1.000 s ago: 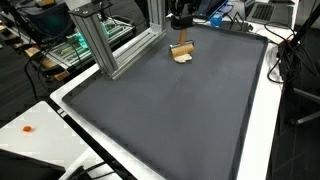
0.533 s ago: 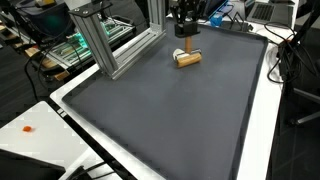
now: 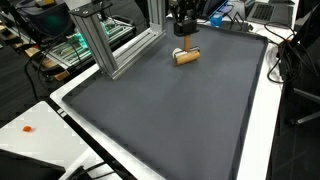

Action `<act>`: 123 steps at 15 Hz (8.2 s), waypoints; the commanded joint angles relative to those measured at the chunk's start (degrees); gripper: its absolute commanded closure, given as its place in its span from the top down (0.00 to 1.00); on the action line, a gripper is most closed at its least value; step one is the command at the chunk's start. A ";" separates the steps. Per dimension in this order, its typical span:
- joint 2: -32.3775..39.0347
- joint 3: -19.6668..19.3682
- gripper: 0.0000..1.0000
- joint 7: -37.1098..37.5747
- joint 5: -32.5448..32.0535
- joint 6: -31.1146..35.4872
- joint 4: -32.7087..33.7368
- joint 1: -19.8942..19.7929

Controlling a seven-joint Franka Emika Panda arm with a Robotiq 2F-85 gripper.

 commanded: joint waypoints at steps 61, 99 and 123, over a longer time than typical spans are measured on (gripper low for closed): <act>-0.05 1.94 0.22 -8.72 3.62 -7.38 -3.48 1.22; -13.43 2.66 0.22 -20.46 10.80 -17.55 -4.62 0.92; -46.89 3.34 0.22 -37.98 16.72 -31.57 -16.63 3.33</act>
